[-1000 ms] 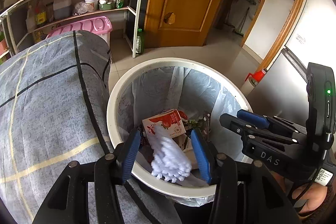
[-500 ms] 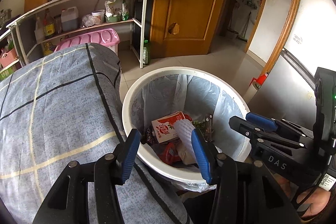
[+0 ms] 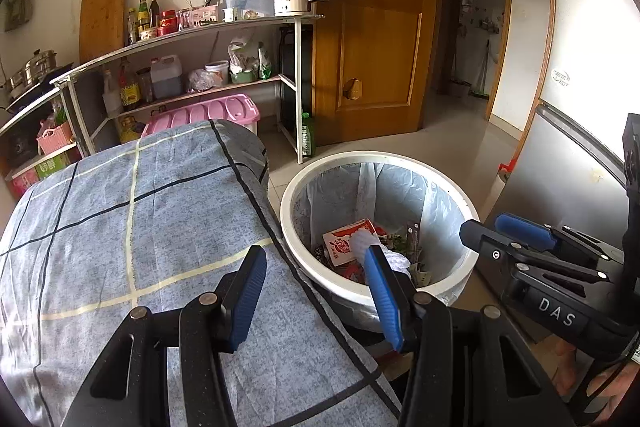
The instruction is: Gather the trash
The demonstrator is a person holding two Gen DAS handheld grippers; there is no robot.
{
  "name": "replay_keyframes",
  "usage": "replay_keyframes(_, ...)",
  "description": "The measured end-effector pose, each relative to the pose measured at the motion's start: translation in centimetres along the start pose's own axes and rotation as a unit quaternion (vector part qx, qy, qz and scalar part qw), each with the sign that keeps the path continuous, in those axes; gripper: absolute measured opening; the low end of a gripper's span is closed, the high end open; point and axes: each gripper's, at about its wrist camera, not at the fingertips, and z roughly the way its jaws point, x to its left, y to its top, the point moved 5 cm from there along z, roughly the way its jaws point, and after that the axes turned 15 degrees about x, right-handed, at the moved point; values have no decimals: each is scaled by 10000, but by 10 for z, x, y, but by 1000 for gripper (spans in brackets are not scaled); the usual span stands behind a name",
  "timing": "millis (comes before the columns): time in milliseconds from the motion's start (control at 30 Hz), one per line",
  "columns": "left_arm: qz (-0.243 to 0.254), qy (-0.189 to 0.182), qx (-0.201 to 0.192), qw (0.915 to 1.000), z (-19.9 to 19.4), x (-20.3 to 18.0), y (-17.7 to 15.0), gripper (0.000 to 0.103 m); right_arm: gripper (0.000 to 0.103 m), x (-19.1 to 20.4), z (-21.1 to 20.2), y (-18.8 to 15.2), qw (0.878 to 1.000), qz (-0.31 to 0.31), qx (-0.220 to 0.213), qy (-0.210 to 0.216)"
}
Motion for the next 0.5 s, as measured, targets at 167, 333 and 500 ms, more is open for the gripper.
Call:
replay_keyframes(167, -70, 188, -239, 9995, -20, 1, -11, 51, 49, 6, -23, -12, 9996, 44, -284, -36)
replay_keyframes(333, -76, 321, -378, 9987, -34, -4, -23, 51, 49, 9, -37, -22, 9987, 60, -485, -127)
replay_keyframes(500, -69, 309, -371, 9988, -38, -11, -30, 51, 49, 11, -42, -30, 9984, 59, -538, -177)
